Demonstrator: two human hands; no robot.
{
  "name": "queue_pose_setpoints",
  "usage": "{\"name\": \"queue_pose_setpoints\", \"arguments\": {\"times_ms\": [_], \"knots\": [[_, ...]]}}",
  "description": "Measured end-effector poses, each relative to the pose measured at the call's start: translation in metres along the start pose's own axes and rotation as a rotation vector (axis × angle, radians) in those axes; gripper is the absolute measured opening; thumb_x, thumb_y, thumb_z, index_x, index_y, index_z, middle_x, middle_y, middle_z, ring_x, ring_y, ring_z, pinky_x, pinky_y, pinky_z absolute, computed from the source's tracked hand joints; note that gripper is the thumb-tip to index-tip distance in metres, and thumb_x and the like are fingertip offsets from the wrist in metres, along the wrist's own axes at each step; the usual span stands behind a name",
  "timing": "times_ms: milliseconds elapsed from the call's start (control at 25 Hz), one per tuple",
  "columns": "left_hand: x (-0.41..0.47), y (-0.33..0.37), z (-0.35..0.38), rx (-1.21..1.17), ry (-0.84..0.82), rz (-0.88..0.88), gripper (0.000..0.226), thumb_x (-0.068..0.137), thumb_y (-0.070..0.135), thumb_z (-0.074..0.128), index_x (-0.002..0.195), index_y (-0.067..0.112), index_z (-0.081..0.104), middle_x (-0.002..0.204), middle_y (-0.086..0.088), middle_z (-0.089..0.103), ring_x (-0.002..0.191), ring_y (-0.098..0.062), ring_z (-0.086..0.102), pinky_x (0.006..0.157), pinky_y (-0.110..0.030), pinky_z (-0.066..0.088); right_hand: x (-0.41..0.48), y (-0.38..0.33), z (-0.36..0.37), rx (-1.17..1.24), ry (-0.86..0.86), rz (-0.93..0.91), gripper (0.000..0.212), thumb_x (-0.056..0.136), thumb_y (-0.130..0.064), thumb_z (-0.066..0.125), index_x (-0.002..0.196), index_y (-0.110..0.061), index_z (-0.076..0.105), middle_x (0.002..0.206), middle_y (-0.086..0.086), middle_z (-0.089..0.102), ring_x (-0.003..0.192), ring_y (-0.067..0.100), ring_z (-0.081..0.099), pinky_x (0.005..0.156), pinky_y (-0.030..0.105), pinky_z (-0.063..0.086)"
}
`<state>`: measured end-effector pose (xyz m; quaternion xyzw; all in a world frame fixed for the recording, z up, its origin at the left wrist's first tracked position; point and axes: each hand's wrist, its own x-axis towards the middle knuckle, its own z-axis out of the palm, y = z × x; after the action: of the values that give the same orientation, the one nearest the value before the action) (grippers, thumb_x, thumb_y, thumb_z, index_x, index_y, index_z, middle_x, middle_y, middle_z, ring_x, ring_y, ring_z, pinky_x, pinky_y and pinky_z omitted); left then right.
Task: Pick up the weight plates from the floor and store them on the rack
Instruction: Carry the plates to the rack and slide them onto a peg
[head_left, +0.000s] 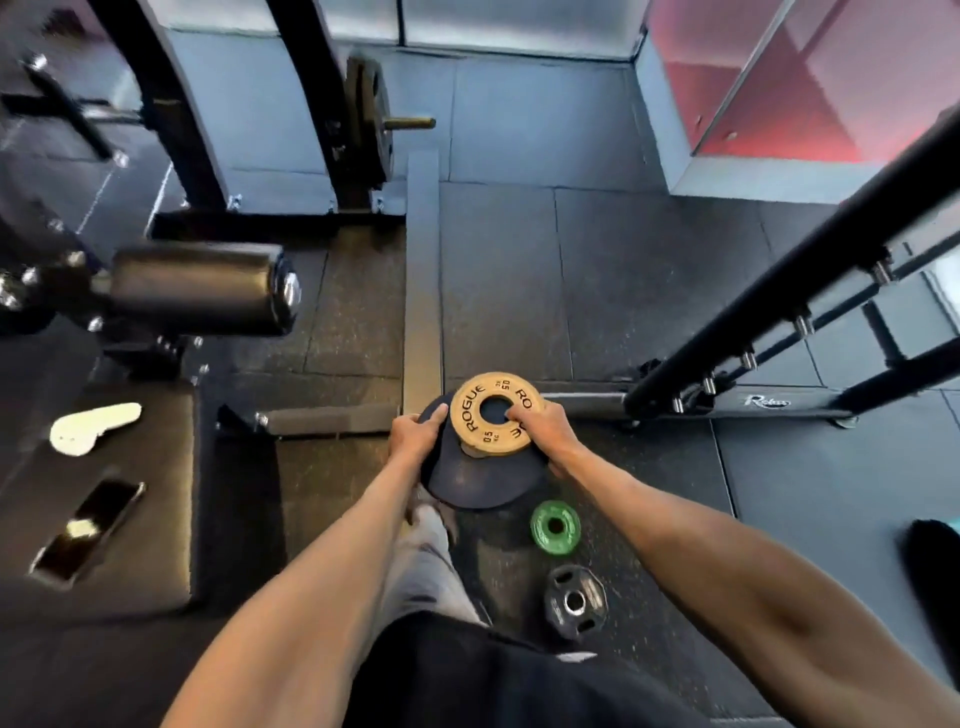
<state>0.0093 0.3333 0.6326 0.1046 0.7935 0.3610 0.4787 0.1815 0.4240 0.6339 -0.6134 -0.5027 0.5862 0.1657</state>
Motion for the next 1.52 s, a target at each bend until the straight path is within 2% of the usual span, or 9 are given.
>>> {"name": "queue_pose_setpoints", "arguments": {"times_ms": [80,240,360,520,600,760,1160,1320,1520], "knots": [[0.064,0.069,0.006,0.059,-0.065,0.011,0.047,0.087,0.044,0.07,0.098,-0.002,0.068,0.105,-0.016,0.071,0.1,-0.03,0.066,0.077,-0.033,0.049,0.062,-0.042,-0.002,0.023,0.063,-0.026,0.009,0.086,-0.006,0.069,0.094,-0.009,0.07,0.095,0.011,0.07,0.089,0.019,0.063,0.07,0.027,0.05],[0.152,0.17,0.027,0.244,-0.108,0.117,0.066,0.081,0.053,0.072,0.108,-0.008,0.068,0.113,-0.021,0.069,0.106,-0.033,0.066,0.09,-0.043,0.055,0.146,-0.103,-0.01,0.085,0.266,-0.018,0.025,0.084,-0.004,0.072,0.109,0.002,0.071,0.105,0.019,0.072,0.092,0.018,0.061,0.086,0.039,0.052],[0.2,0.25,0.055,0.247,-0.191,0.101,0.049,0.078,0.053,0.073,0.081,0.005,0.066,0.103,-0.02,0.072,0.097,-0.033,0.069,0.087,-0.048,0.056,0.196,-0.156,-0.032,0.179,0.338,0.048,0.023,0.084,-0.003,0.071,0.106,0.003,0.072,0.095,0.011,0.069,0.087,0.017,0.061,0.068,0.02,0.05],[0.252,0.337,0.11,0.236,-0.388,0.089,0.034,0.082,0.041,0.075,0.075,0.015,0.055,0.09,-0.015,0.068,0.078,-0.025,0.064,0.071,-0.038,0.054,0.28,-0.19,-0.071,0.273,0.417,0.081,0.019,0.082,-0.008,0.072,0.1,-0.004,0.073,0.096,0.01,0.072,0.088,0.017,0.064,0.08,0.035,0.051],[0.287,0.38,0.144,0.209,-0.461,0.063,0.032,0.083,0.035,0.076,0.081,0.012,0.055,0.098,-0.018,0.069,0.086,-0.029,0.066,0.079,-0.045,0.056,0.33,-0.207,-0.098,0.321,0.413,0.083,0.011,0.082,-0.009,0.072,0.093,-0.01,0.073,0.097,0.011,0.073,0.087,0.017,0.065,0.078,0.033,0.05],[0.355,0.48,0.24,0.279,-0.513,0.037,0.031,0.084,0.031,0.077,0.094,0.008,0.058,0.109,-0.019,0.07,0.102,-0.035,0.068,0.091,-0.053,0.055,0.436,-0.246,-0.17,0.419,0.428,0.115,0.007,0.085,-0.011,0.068,0.088,-0.016,0.072,0.091,0.004,0.072,0.08,0.012,0.064,0.068,0.023,0.047],[0.405,0.694,0.495,0.423,-0.824,0.034,0.017,0.09,0.019,0.07,0.1,0.013,0.057,0.101,-0.009,0.069,0.09,-0.023,0.067,0.068,-0.036,0.056,0.573,-0.324,-0.385,0.712,0.673,0.165,0.02,0.09,-0.021,0.069,0.109,-0.015,0.071,0.093,-0.004,0.074,0.082,0.005,0.067,0.067,0.018,0.048],[0.405,0.742,0.618,0.531,-1.004,0.097,0.015,0.092,0.018,0.067,0.099,0.01,0.057,0.1,-0.012,0.069,0.083,-0.021,0.067,0.064,-0.032,0.055,0.611,-0.317,-0.471,0.837,0.872,0.192,0.025,0.089,-0.025,0.071,0.111,-0.014,0.068,0.106,0.005,0.073,0.095,0.016,0.068,0.074,0.022,0.051],[0.384,0.812,0.77,0.651,-1.382,-0.052,0.032,0.104,0.021,0.046,0.128,0.005,0.058,0.123,-0.016,0.067,0.1,-0.026,0.069,0.076,-0.036,0.059,0.642,-0.323,-0.582,0.94,1.184,0.256,0.02,0.085,-0.032,0.073,0.097,-0.017,0.069,0.106,0.012,0.073,0.103,0.028,0.068,0.094,0.041,0.054]]}}
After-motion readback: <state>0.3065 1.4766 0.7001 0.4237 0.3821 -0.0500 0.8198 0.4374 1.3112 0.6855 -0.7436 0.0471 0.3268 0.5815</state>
